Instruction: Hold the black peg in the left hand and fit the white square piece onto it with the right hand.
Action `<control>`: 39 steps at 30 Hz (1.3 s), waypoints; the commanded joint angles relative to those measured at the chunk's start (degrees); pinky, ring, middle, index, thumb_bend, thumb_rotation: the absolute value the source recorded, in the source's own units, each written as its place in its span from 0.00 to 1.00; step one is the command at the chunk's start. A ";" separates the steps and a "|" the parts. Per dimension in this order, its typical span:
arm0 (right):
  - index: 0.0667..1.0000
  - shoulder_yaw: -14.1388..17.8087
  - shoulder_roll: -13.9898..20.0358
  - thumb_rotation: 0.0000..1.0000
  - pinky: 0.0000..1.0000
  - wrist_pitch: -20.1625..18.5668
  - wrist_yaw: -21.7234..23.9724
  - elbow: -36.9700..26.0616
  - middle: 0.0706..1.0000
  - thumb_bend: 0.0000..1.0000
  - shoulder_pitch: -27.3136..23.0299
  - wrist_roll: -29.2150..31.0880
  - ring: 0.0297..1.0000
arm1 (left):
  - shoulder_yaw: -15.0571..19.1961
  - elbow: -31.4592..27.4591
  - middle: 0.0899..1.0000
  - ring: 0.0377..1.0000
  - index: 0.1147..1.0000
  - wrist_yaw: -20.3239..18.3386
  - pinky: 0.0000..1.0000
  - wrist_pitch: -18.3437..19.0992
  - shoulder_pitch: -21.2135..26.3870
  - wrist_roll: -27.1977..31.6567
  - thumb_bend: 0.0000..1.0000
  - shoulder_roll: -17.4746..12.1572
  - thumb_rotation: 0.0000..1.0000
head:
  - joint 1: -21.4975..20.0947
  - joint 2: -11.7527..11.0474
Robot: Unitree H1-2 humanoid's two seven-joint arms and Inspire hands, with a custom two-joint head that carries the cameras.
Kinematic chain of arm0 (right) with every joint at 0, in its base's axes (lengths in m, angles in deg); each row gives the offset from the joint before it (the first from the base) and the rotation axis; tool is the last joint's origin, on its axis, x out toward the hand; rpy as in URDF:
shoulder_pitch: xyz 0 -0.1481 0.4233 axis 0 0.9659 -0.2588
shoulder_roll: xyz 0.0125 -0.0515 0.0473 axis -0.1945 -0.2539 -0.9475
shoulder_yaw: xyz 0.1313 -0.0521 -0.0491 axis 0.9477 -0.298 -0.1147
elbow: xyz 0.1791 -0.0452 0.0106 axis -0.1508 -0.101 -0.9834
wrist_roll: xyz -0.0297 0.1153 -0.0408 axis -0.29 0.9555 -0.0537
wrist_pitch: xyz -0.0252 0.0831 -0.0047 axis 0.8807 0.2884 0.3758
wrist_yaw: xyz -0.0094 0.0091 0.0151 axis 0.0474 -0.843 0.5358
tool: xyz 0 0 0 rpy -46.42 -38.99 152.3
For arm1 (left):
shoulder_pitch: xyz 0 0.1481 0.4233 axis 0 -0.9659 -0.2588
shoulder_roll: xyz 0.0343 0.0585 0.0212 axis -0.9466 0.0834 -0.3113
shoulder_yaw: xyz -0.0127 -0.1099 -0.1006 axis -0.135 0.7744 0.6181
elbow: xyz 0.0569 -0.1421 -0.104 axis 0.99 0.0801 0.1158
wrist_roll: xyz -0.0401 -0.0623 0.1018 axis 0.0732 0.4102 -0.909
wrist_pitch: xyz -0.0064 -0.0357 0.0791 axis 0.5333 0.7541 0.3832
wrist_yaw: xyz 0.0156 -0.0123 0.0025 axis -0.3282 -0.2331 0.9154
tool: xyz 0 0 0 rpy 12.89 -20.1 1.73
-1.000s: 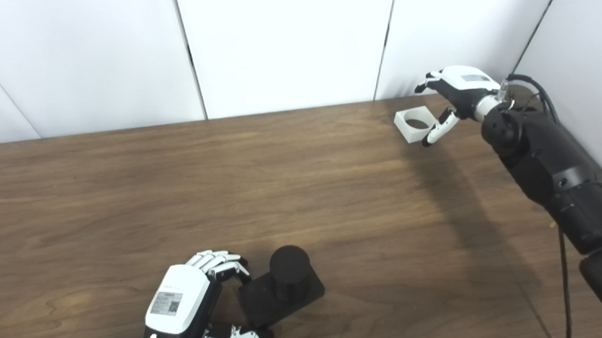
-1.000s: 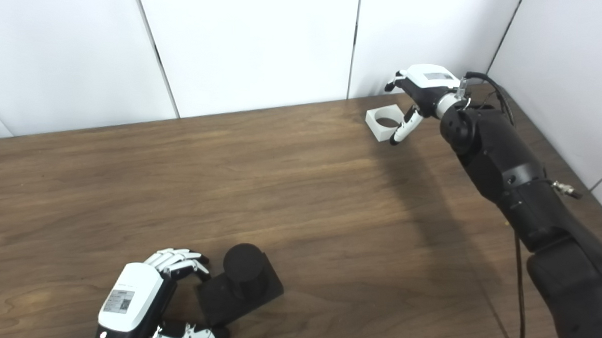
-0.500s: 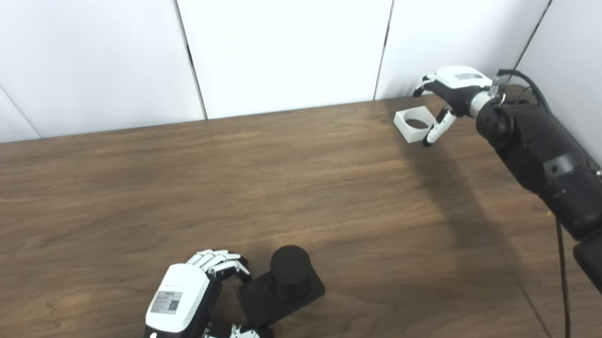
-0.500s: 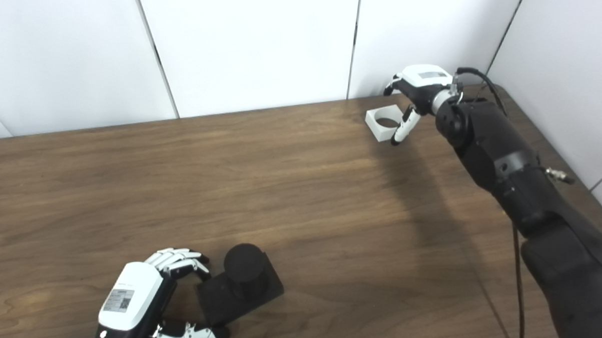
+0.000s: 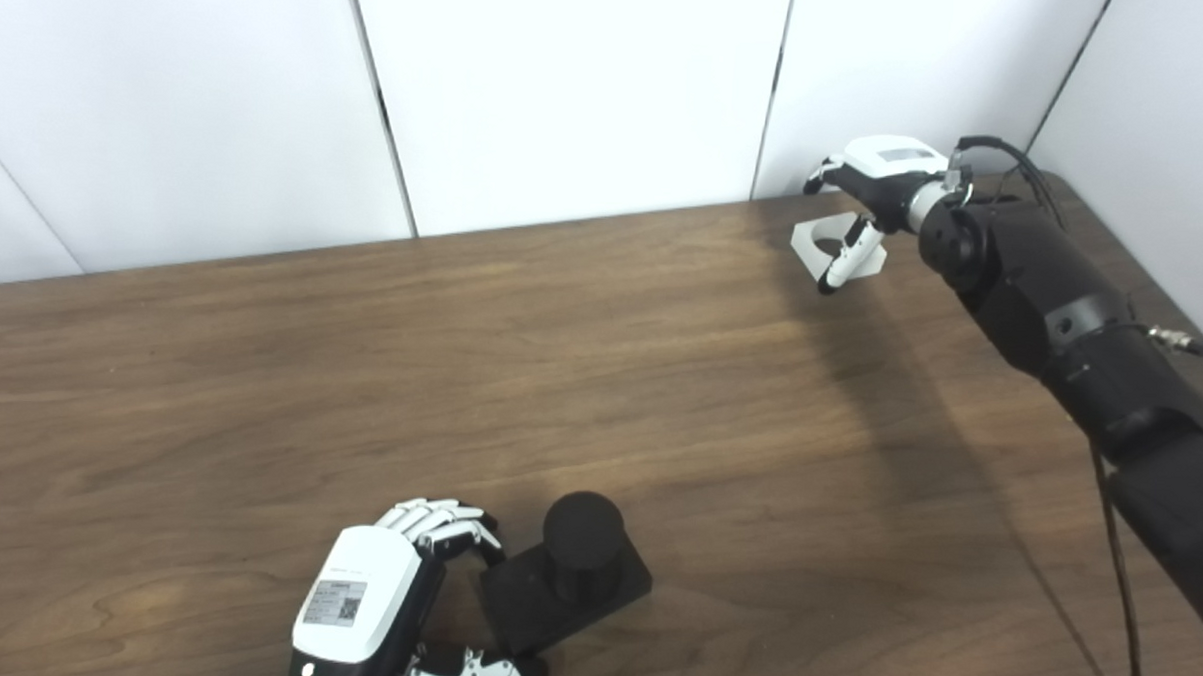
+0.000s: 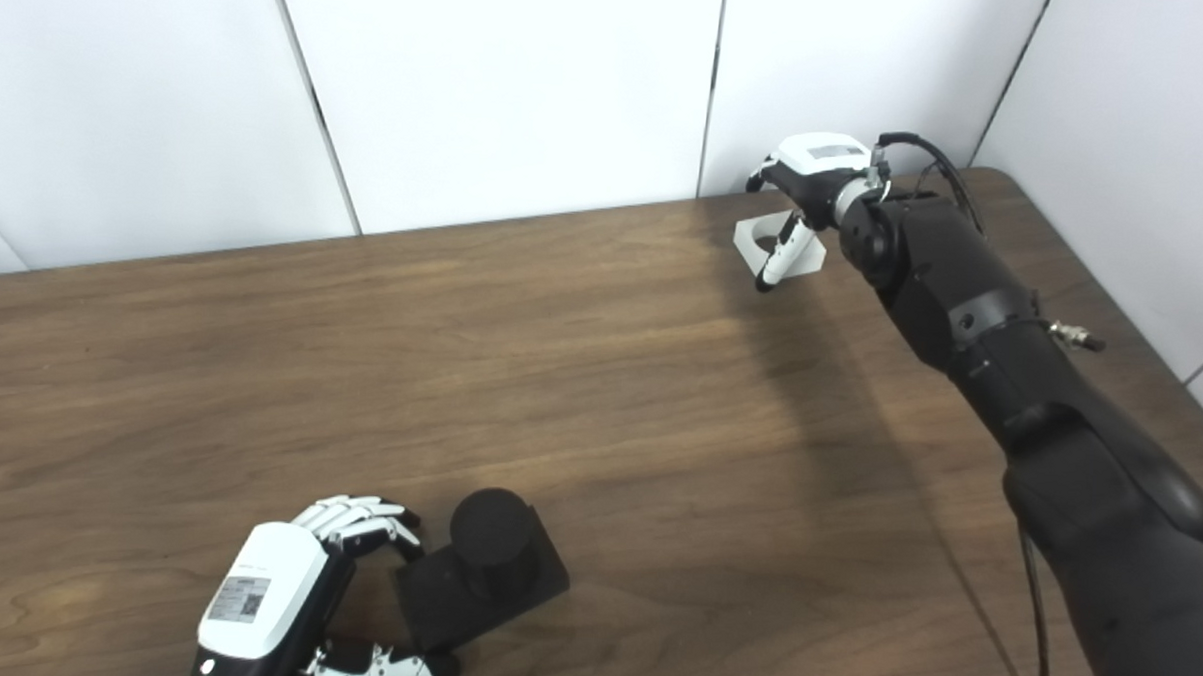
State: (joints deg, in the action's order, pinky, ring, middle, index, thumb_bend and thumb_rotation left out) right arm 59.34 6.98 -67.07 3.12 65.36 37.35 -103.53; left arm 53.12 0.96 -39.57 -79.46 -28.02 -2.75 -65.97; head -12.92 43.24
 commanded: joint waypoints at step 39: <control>0.80 -0.11 3.27 0.35 0.93 -3.19 1.73 -1.31 0.94 0.84 -3.63 -2.03 0.98 | 0.75 -0.02 0.67 0.74 0.42 -1.91 0.77 -0.36 -1.45 1.24 0.52 -0.73 0.04 | -0.12 0.92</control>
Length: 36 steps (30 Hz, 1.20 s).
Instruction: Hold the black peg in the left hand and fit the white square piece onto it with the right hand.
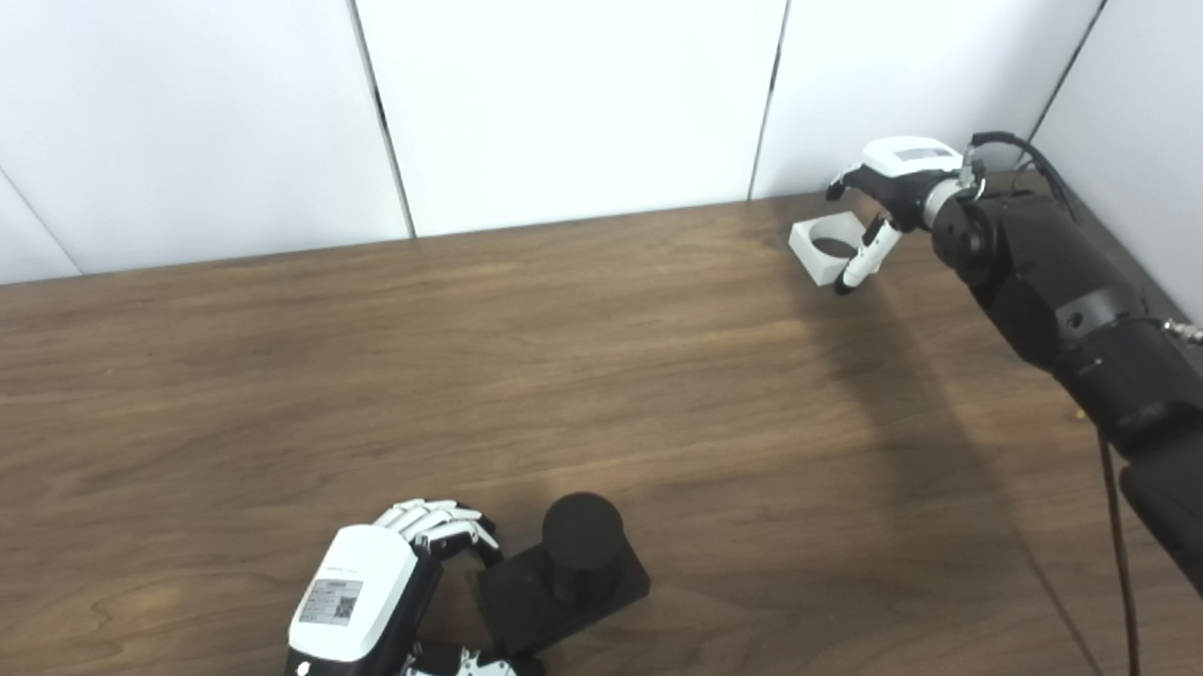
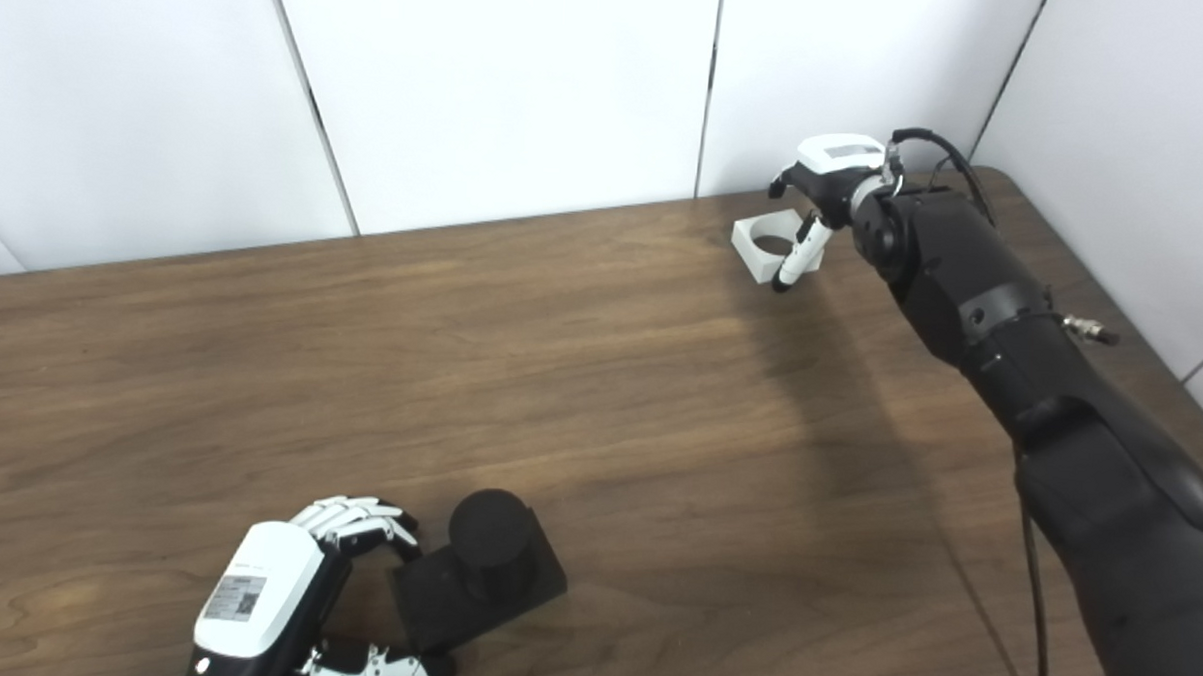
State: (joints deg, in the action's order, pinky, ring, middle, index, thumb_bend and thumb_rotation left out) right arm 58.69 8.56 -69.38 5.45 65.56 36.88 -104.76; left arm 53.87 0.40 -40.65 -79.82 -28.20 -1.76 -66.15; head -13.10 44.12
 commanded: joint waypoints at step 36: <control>0.77 0.50 0.46 0.33 0.91 -0.96 -1.05 -0.72 0.93 0.80 -1.93 0.02 0.98 | 0.80 1.22 0.66 0.72 0.42 1.83 0.75 -2.44 -1.32 1.05 0.52 -0.05 0.04 | 0.52 0.46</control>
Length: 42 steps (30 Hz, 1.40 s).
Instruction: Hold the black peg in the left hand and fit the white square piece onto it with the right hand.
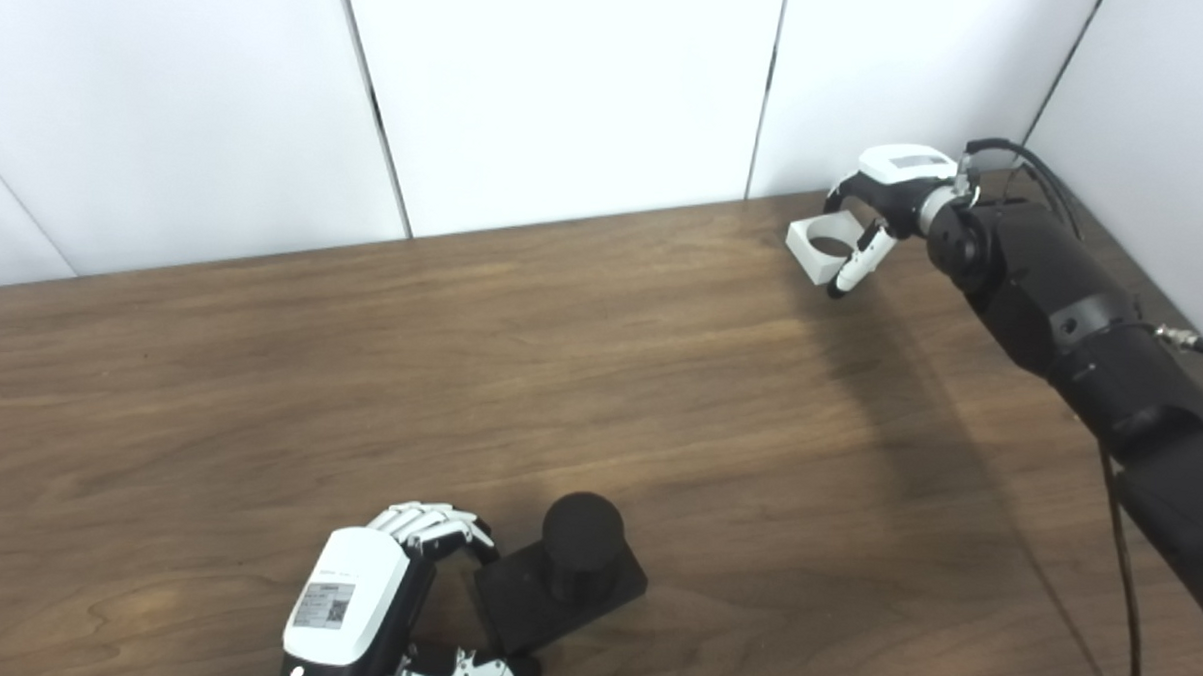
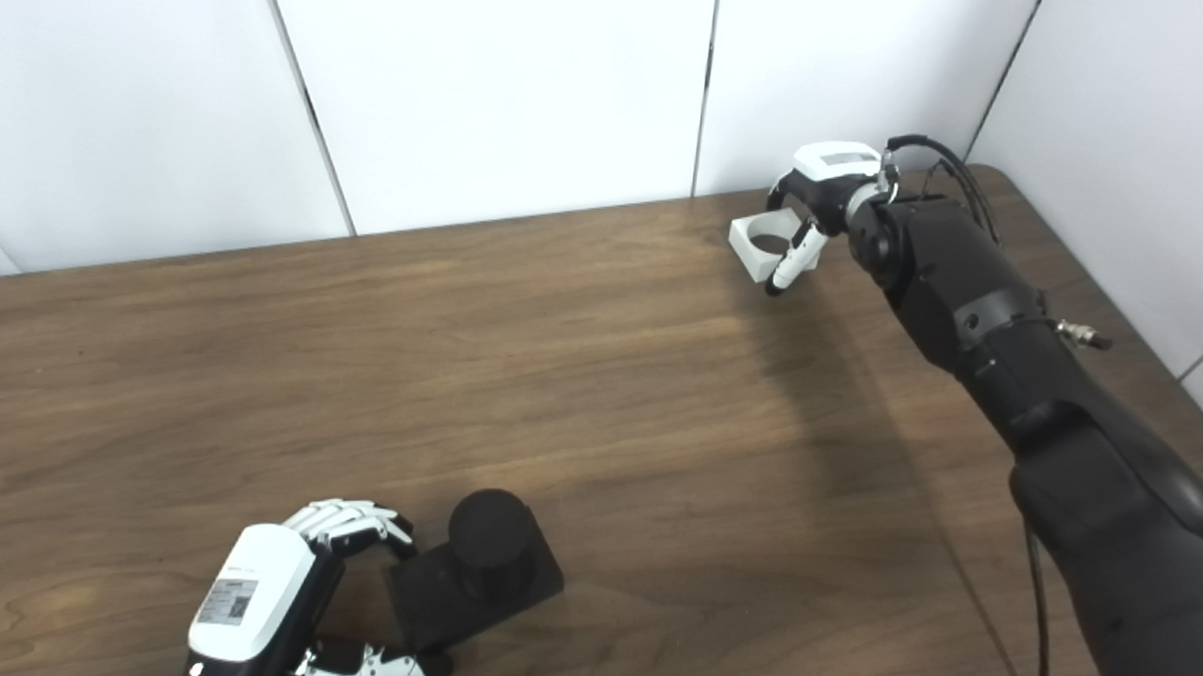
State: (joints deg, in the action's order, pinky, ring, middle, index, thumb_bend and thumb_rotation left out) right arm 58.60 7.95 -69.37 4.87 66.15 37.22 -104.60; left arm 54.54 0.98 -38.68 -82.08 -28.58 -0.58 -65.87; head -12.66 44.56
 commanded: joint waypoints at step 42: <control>0.45 3.34 3.73 0.13 0.84 1.87 1.74 -19.37 0.77 0.52 3.91 3.98 0.87 | 0.62 1.22 0.65 0.72 0.42 -0.17 0.75 0.08 -0.33 -0.45 0.52 0.32 0.05 | 0.88 -0.36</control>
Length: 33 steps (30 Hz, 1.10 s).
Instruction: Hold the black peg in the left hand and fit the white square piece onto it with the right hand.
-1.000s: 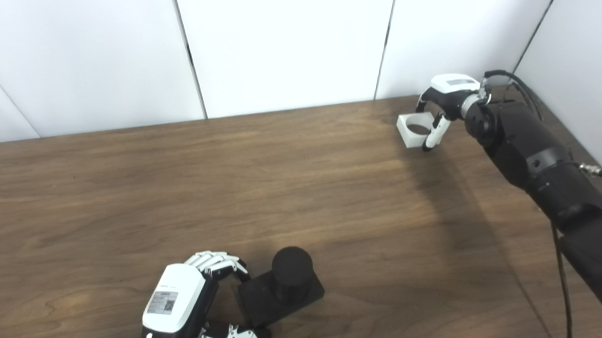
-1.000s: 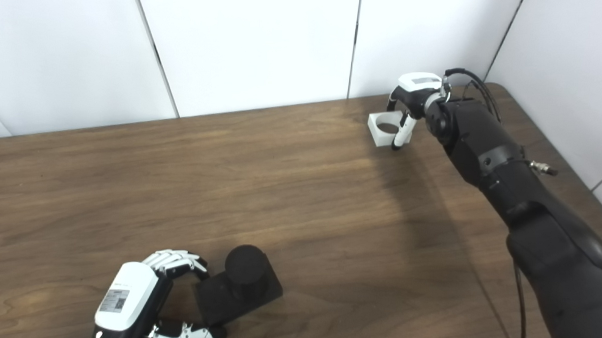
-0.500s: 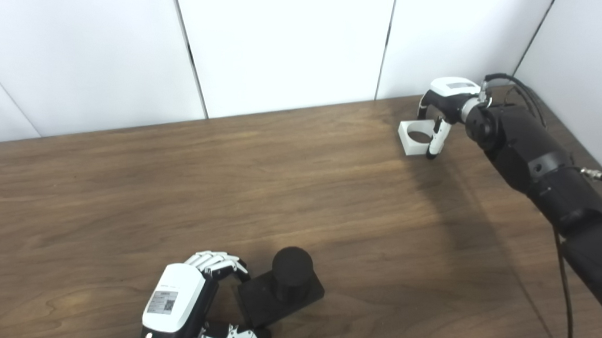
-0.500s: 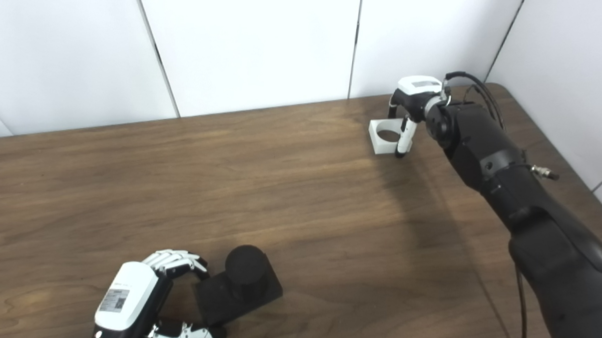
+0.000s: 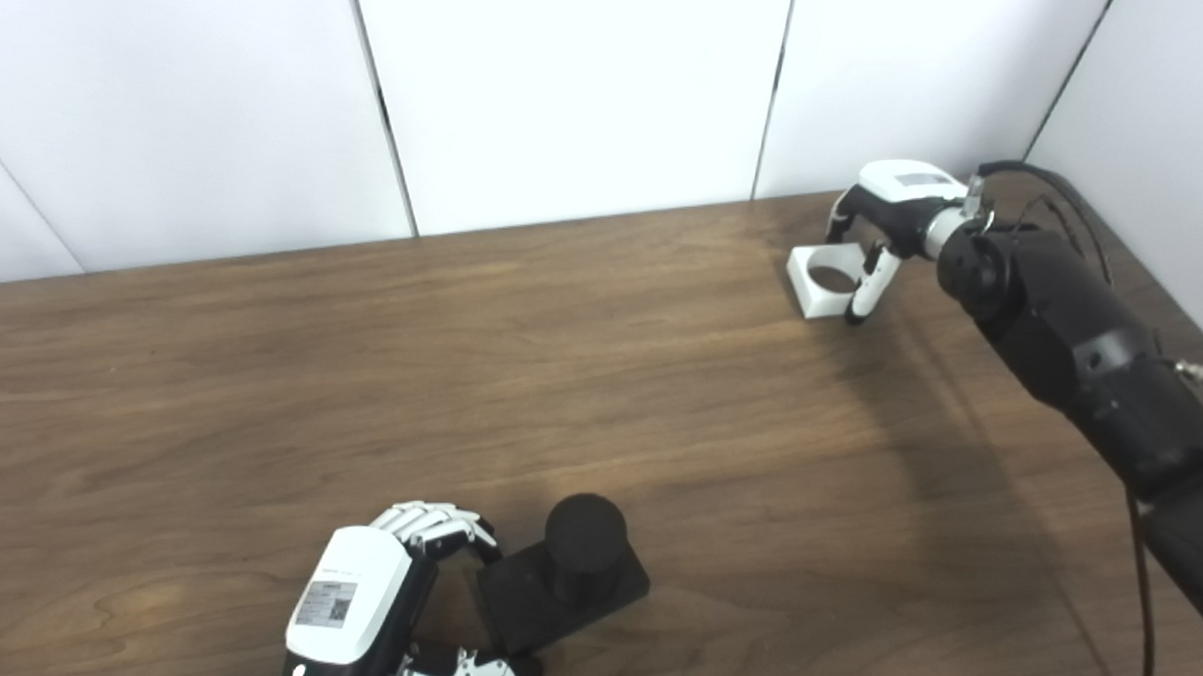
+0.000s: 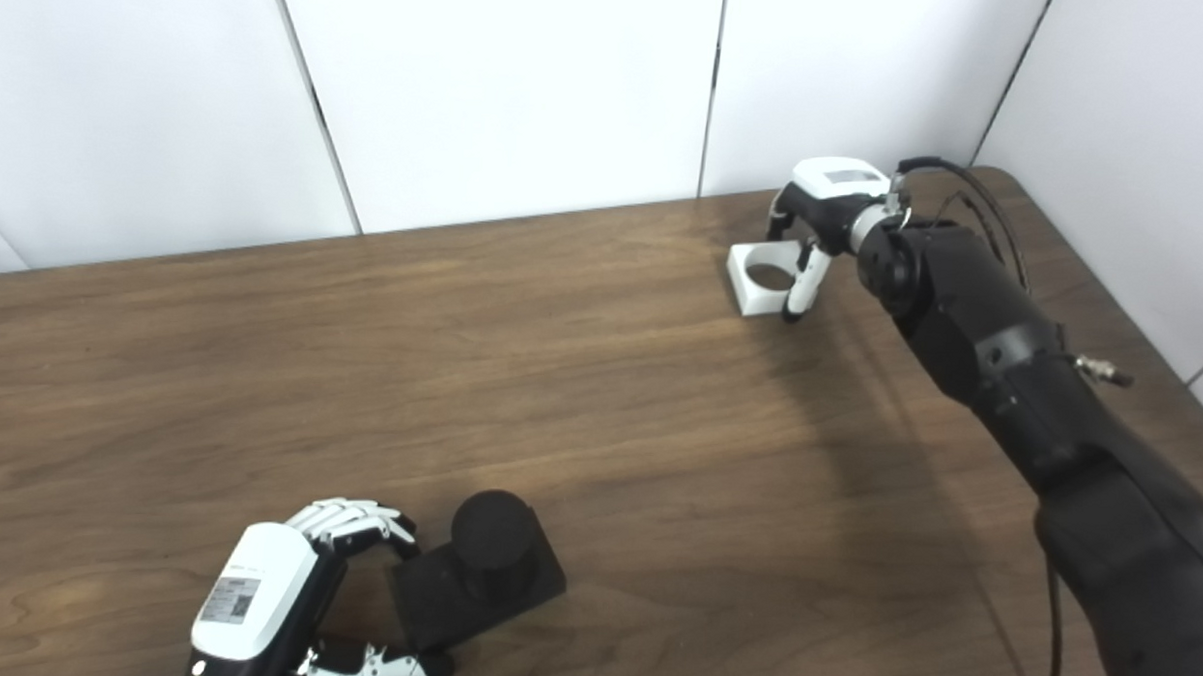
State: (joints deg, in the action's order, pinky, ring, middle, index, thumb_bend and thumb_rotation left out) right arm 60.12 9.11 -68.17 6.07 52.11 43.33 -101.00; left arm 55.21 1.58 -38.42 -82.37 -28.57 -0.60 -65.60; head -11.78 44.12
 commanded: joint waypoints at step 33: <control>0.45 4.44 -7.56 0.13 0.76 -10.62 32.44 -63.56 0.73 0.52 4.85 4.79 0.85 | -0.71 -0.61 0.66 0.73 0.42 -2.64 0.75 3.43 0.42 -3.55 0.52 2.03 0.04 | 2.66 2.99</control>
State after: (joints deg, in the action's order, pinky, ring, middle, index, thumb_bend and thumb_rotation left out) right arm 63.84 1.84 -78.06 38.42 -9.77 50.47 -96.54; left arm 54.89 1.36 -39.19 -80.20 -28.24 -3.41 -63.60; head -9.06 47.11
